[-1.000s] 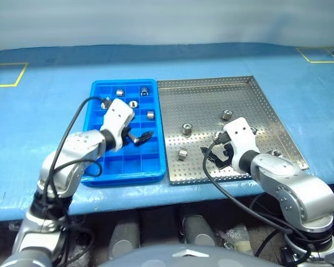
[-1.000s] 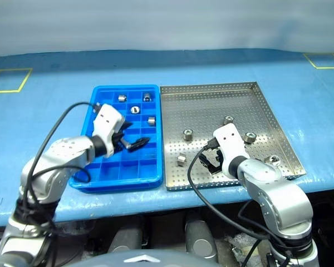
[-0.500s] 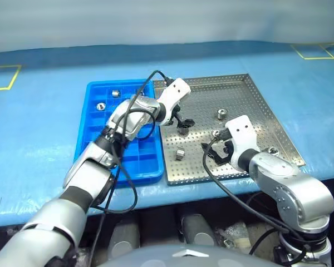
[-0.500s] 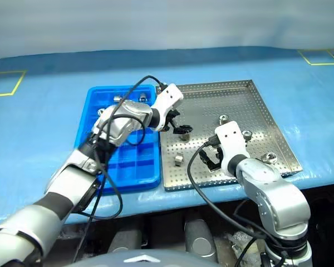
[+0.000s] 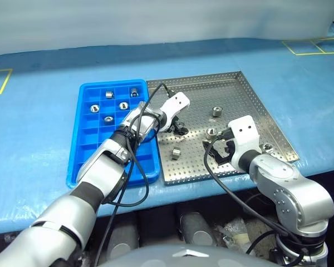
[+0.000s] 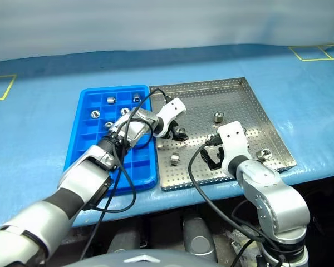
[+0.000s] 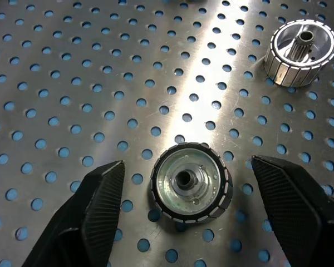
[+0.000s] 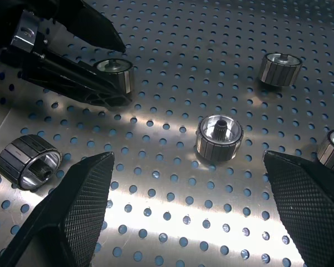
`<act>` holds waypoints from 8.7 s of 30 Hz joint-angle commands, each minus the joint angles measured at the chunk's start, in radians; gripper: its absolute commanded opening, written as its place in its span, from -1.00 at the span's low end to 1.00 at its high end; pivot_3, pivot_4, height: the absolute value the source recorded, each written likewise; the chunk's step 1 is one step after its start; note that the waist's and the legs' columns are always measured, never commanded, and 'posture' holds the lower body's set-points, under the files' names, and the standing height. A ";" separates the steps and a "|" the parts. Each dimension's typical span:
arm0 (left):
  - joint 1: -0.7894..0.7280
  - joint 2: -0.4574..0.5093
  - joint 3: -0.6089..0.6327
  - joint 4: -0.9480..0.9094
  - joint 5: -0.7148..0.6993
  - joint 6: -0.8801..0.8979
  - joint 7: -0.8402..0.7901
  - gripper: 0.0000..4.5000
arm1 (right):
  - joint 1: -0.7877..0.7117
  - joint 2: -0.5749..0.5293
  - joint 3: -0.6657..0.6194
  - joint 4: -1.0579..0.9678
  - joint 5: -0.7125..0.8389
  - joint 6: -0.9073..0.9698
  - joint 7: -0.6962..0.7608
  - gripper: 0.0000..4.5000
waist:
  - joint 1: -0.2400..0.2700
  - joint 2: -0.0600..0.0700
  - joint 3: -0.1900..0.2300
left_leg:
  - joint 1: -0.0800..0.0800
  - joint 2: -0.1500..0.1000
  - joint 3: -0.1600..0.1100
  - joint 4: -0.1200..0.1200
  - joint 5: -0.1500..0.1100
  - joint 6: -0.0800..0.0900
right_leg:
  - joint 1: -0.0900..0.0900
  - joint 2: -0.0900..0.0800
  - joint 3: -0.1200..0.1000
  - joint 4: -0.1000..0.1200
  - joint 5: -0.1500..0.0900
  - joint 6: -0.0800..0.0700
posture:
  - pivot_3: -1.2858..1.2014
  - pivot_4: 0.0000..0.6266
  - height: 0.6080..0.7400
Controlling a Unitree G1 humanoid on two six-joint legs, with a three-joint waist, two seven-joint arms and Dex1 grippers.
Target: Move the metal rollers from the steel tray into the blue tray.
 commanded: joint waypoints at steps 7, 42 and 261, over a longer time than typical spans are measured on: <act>0.126 0.118 0.237 -0.491 -0.105 0.203 0.032 -0.45 | -0.076 0.012 0.032 0.023 0.005 -0.031 0.008 1.00 | 0.005 0.000 0.000 | 0.000 0.001 -0.001 0.000 0.000 0.000 | 0.000 0.000 0.000 0.001 0.000 0.000 | -0.06 -0.52 1.00; 0.014 -0.061 -0.009 -0.101 0.075 0.107 0.009 -0.15 | -0.090 0.068 0.047 0.036 -0.012 -0.071 -0.039 1.00 | 0.011 0.001 0.000 | 0.000 -0.002 -0.002 0.002 0.000 0.000 | 0.002 -0.001 -0.001 0.001 0.001 0.002 | -0.12 -0.52 1.00; 1.565 0.205 0.669 -1.519 -0.253 -0.526 0.307 1.00 | -0.441 0.483 0.516 0.853 -0.113 -0.502 0.170 0.93 | 0.157 0.001 -0.001 | 0.007 0.008 -0.001 -0.007 0.001 -0.002 | -0.003 -0.001 -0.011 -0.001 -0.007 -0.017 | 0.15 -0.52 1.00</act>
